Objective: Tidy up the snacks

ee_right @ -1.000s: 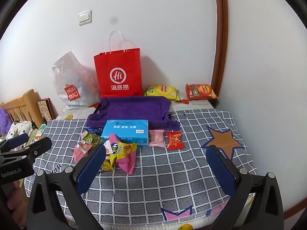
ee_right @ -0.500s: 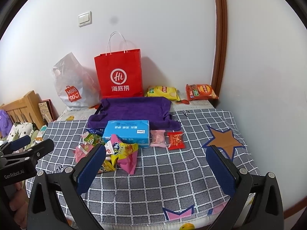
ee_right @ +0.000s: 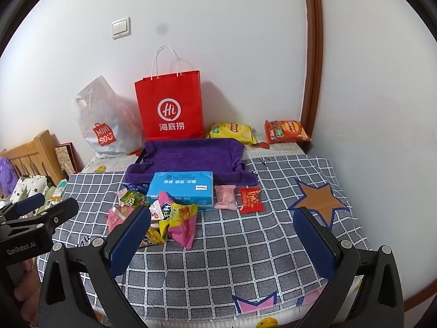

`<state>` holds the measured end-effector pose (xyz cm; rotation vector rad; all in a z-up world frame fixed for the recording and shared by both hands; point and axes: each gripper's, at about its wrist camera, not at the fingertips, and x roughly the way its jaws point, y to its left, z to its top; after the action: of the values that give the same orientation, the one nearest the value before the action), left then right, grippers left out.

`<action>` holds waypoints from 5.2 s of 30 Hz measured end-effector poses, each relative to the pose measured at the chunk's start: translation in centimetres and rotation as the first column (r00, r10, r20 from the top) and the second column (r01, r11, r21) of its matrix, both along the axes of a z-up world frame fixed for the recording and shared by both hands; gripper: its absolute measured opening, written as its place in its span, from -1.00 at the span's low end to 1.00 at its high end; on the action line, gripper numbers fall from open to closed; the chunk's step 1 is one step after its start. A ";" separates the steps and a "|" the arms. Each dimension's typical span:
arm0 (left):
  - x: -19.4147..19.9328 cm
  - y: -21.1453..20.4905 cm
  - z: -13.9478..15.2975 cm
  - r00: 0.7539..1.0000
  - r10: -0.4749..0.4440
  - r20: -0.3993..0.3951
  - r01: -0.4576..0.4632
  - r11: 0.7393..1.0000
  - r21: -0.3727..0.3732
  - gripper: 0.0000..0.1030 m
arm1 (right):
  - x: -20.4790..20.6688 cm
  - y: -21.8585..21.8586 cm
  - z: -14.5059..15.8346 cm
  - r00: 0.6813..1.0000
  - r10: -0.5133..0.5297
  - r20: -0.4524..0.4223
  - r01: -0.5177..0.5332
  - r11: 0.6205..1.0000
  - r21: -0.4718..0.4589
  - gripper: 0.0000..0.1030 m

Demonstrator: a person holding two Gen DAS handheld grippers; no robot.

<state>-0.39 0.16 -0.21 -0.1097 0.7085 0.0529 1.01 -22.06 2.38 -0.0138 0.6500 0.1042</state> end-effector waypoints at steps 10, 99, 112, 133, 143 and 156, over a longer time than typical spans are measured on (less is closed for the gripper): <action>-0.1 -0.3 0.2 0.998 -0.004 0.057 0.006 1.000 -0.025 0.99 | -0.2 -0.1 0.2 1.000 -0.002 0.008 0.002 1.000 -0.002 1.00; 15.0 8.2 -17.8 0.958 -0.075 -0.277 0.008 0.972 -0.235 0.38 | 17.3 -2.8 -19.1 0.957 -0.007 -0.289 -0.015 0.997 -0.074 -0.15; 11.2 9.8 -14.8 0.975 -0.061 -0.214 0.013 0.976 -0.218 0.29 | 13.5 -2.7 -17.4 0.963 -0.011 -0.268 -0.006 0.998 -0.063 -0.15; 11.4 2.9 -7.4 0.973 -0.195 -0.126 0.163 0.960 -0.227 0.29 | 11.0 0.3 -10.8 0.978 0.070 -0.194 -0.077 0.997 -0.029 -0.15; 16.4 1.4 -4.3 0.971 -0.209 -0.117 0.184 0.964 -0.191 0.29 | 14.6 1.2 -7.9 0.984 0.080 -0.157 -0.085 0.996 -0.025 -0.15; 23.9 1.7 -3.5 0.963 -0.226 -0.145 0.196 0.961 -0.197 0.29 | 22.6 3.0 -7.5 0.983 0.085 -0.163 -0.088 0.996 -0.008 -0.15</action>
<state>23.51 1.87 -3.73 -0.2044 0.8885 -0.2107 23.62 -19.08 -5.10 -0.0488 0.8135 0.1857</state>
